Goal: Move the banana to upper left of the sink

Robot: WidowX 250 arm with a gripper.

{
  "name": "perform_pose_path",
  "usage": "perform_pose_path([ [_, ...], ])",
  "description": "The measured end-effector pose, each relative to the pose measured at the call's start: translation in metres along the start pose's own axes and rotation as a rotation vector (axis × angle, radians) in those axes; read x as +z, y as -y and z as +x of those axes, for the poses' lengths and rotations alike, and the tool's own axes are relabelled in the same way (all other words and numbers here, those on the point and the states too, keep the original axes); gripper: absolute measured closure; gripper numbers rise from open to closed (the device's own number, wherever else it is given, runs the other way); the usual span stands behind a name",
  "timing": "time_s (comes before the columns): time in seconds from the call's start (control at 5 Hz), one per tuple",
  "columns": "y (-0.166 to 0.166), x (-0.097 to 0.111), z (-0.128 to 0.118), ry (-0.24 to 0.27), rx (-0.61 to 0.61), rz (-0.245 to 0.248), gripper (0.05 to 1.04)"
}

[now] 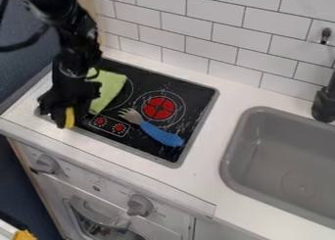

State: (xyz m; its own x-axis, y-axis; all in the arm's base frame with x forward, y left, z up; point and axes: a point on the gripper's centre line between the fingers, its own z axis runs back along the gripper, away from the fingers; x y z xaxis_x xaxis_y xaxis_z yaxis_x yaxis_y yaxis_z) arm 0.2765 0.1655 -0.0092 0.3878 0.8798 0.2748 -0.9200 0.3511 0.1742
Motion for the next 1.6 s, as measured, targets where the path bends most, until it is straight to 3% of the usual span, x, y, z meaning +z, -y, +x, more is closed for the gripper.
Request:
perform_pose_path([
  [0.2, -0.005, 0.044, -0.003, 0.06, 0.062, -0.074, 0.56],
  [0.4, 0.006, 0.07, -0.017, 0.064, 0.057, -0.146, 0.56],
  [0.8, 0.069, 0.092, -0.061, 0.009, -0.044, -0.238, 0.561],
  [1.0, 0.104, 0.085, -0.078, -0.008, -0.125, -0.236, 0.561],
  [1.2, 0.136, 0.079, -0.099, 0.008, -0.21, -0.187, 0.561],
  [1.6, 0.17, 0.057, -0.108, -0.038, -0.27, -0.186, 0.561],
])
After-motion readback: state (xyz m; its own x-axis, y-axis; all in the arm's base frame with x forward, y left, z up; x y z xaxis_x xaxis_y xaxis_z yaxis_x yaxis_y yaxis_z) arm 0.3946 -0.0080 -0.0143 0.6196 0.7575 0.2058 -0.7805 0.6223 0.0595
